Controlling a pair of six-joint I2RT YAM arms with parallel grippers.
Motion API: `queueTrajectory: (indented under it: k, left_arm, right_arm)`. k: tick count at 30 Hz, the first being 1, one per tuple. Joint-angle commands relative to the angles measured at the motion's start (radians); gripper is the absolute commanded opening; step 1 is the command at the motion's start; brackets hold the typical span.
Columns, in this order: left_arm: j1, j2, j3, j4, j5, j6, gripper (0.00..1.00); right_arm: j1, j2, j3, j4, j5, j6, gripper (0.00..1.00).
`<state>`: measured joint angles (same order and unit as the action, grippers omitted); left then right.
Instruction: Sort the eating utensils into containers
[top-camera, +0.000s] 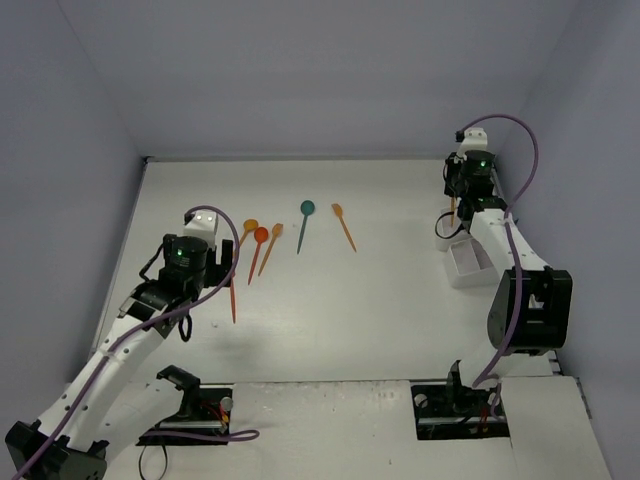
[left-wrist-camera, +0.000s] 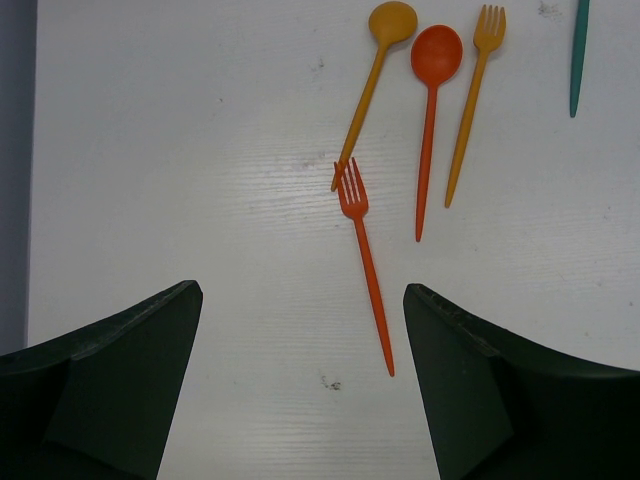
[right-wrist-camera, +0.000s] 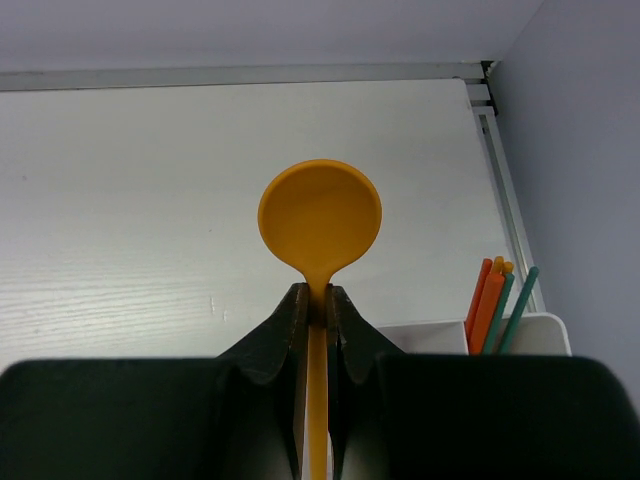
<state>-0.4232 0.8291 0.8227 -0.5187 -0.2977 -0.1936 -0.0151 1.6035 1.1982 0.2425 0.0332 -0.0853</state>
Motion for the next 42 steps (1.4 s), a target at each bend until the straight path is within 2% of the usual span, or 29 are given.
queueTrajectory:
  k: [1, 18, 26, 42]
  left_arm:
    - [0.003, 0.022, 0.01, 0.043, -0.024, 0.0, 0.8]
    - [0.003, 0.058, 0.012, 0.043, -0.022, 0.002, 0.8]
    - [0.003, 0.049, 0.007, 0.043, -0.021, 0.0, 0.8]
    - [-0.003, 0.03, 0.007, 0.041, -0.01, -0.003, 0.8]
  right_arm:
    - [-0.029, 0.008, -0.027, 0.21, -0.073, -0.016, 0.0]
    - [-0.06, 0.087, -0.119, 0.391, -0.082, 0.003, 0.01]
    - [-0.06, 0.029, -0.246, 0.438, -0.037, 0.015, 0.05]
    - [-0.062, -0.065, -0.362, 0.439, 0.026, 0.027, 0.15]
